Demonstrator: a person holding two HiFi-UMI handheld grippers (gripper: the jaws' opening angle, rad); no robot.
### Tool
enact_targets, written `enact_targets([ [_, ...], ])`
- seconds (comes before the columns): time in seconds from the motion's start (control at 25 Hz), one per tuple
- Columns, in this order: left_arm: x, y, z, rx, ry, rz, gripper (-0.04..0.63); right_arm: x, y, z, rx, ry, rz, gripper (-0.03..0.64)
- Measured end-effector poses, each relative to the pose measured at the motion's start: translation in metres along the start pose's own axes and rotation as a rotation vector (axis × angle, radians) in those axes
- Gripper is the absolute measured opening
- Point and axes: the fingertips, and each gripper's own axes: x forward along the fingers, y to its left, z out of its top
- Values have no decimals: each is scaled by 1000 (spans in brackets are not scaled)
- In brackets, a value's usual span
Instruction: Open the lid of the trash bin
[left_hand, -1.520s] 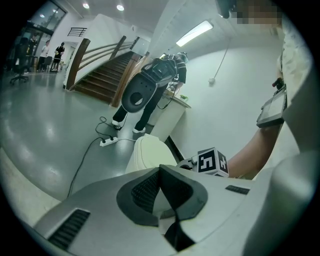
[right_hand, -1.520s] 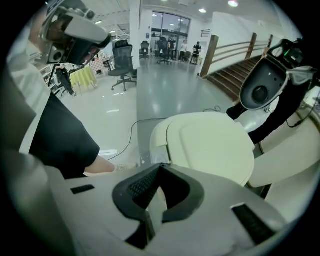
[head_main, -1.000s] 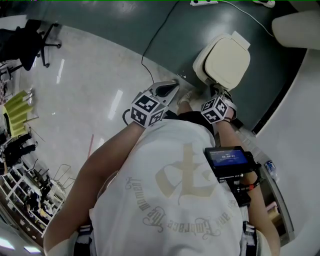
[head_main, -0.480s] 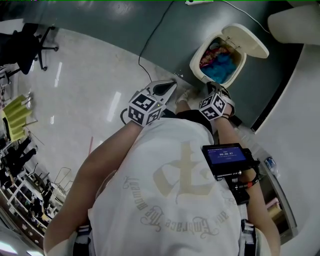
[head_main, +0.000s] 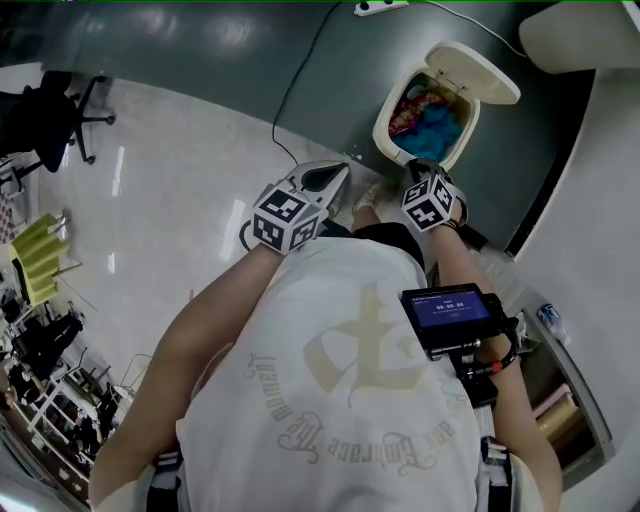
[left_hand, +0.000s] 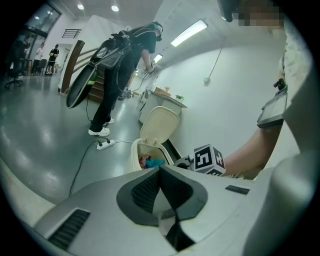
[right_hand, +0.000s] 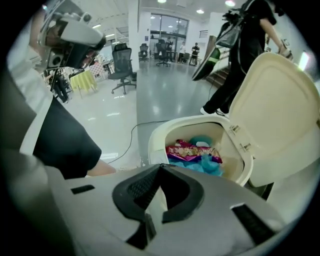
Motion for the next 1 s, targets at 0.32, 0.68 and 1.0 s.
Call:
enact_targets([
  [0.32, -2, -1, 13, 25, -5, -24, 12, -42, -13, 43, 175, -192, -24, 5],
  [0.68, 6, -16, 43, 76, -26, -90, 12, -121, -37, 86, 330, -487, -28, 5],
  [1.0, 20, -37, 61, 112, -37, -149, 12, -174, -57, 73, 454, -623, -64, 5],
])
